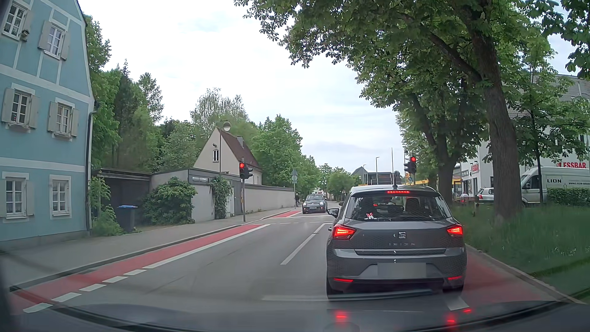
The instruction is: Follow the waypoints while adhering to traffic rules and regulations
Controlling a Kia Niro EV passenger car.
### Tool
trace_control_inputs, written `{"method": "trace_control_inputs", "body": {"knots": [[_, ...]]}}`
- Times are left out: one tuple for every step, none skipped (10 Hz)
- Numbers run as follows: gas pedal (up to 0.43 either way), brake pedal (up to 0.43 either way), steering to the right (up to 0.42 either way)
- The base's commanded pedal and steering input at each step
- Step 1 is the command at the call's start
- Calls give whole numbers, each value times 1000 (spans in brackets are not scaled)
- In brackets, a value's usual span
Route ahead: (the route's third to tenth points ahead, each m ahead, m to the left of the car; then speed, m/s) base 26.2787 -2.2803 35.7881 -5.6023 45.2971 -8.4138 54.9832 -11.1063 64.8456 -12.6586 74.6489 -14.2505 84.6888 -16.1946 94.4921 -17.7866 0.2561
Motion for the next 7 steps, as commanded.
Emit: {"method": "trace_control_inputs", "body": {"knots": [[0, 61, 182], [0, 55, 180], [0, 61, 183], [0, 61, 188], [0, 85, 191], [0, 104, 194], [0, 134, 199]]}}
